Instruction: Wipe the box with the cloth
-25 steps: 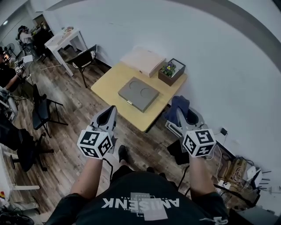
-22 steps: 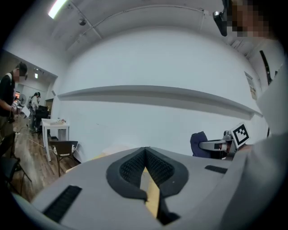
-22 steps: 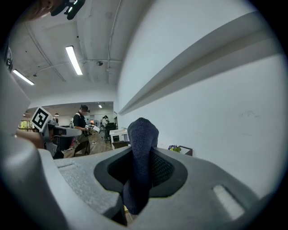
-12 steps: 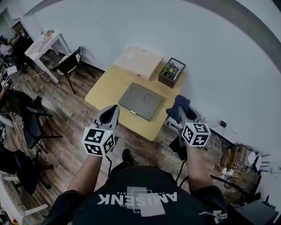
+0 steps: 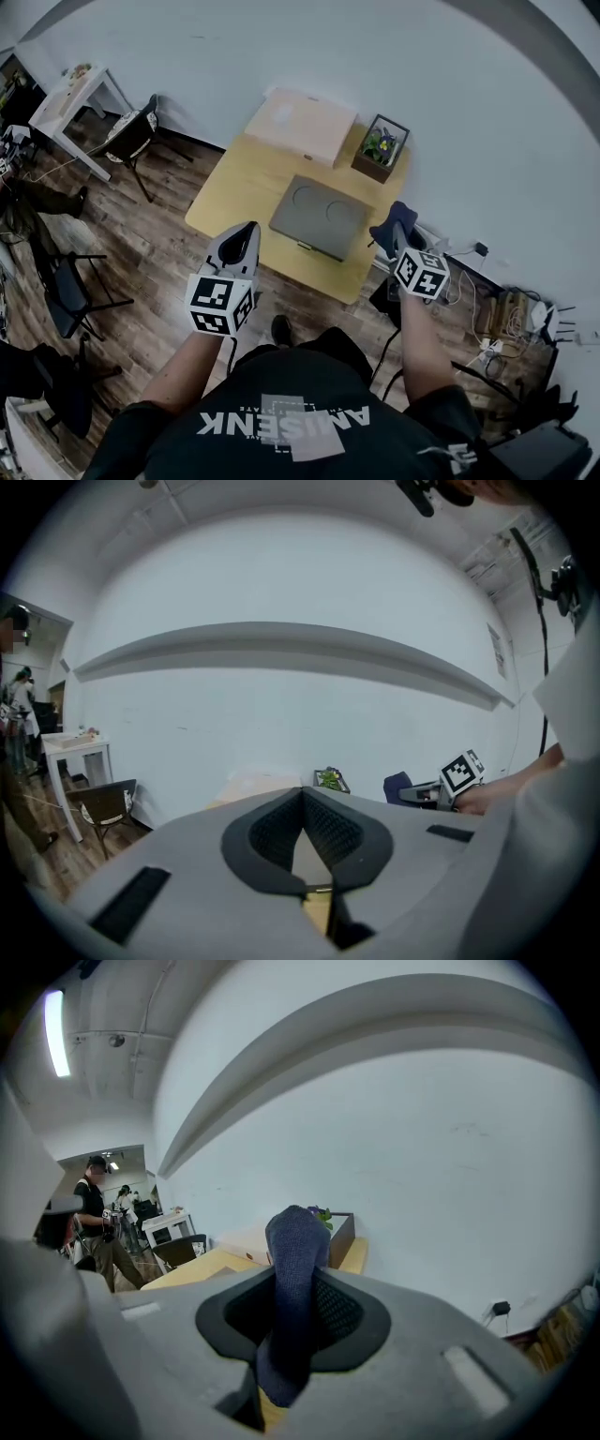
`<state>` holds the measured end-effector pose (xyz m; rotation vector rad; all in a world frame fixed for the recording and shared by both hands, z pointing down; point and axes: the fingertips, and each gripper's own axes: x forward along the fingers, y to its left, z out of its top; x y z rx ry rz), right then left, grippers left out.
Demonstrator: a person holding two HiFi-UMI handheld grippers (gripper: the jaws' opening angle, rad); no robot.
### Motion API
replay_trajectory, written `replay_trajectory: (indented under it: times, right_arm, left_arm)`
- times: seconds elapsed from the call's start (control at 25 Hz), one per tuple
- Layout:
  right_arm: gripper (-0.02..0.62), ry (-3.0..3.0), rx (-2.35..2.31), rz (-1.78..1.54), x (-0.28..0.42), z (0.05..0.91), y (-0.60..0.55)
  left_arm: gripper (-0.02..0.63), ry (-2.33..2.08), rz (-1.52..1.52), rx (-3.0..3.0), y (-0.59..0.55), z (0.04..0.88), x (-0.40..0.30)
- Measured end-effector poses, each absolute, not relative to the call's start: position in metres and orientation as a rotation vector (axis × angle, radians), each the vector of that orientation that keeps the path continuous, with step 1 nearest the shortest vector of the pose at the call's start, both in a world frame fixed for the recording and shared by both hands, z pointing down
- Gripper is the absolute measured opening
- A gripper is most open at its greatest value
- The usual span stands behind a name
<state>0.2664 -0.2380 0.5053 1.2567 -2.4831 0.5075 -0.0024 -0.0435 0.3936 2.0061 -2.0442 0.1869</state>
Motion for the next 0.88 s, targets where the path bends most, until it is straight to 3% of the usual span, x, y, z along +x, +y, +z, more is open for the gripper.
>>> replay_trajectory:
  times: [0.32,0.88]
  right_arm:
    - [0.086,-2.331,1.278,0.677,0.261,0.575,-0.271]
    - [0.086,-2.236,1.203,0.664,0.23,0.653,-0.318]
  left_arm:
    - [-0.003,-1.972,0.237,1.966,-0.051,0.414,-0.016]
    - [-0.003,-2.012,0.461,1.872,-0.069,0.431,-0.018]
